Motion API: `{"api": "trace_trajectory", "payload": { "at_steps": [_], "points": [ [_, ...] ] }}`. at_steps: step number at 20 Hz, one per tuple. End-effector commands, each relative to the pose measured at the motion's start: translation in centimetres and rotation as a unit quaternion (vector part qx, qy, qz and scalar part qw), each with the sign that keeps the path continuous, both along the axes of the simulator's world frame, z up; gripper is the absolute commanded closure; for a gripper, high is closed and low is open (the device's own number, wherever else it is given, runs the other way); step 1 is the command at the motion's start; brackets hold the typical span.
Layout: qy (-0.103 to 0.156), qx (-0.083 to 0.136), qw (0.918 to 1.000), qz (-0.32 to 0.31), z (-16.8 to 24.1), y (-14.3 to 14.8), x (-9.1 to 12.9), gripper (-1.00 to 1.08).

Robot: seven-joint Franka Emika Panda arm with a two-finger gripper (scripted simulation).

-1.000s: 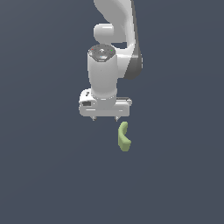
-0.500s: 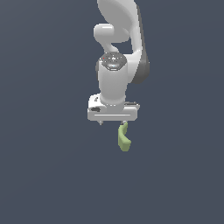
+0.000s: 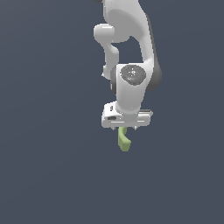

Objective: Pick up the object and move it to a goal position.

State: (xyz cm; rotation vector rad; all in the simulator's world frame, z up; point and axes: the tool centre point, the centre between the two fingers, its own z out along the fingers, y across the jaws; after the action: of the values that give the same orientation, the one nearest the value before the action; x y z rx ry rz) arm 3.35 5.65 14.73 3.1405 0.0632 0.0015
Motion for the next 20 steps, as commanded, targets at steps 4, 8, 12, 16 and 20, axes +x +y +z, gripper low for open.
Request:
{"api": "trace_trajectory", "payload": {
  "at_steps": [4, 8, 12, 16, 20],
  "points": [
    [0.000, 0.000, 1.0000, 0.000, -0.2, 0.2, 0.0, -0.92],
    [0.000, 0.000, 1.0000, 0.000, -1.5, 0.2, 0.0, -0.92],
    [0.000, 0.000, 1.0000, 0.000, -3.7, 0.3, 0.0, -0.92],
    [0.000, 0.000, 1.0000, 0.000, -5.0, 0.3, 0.0, -0.92],
    [0.000, 0.000, 1.0000, 0.000, -5.2, 0.3, 0.1, -0.92]
  ]
}}
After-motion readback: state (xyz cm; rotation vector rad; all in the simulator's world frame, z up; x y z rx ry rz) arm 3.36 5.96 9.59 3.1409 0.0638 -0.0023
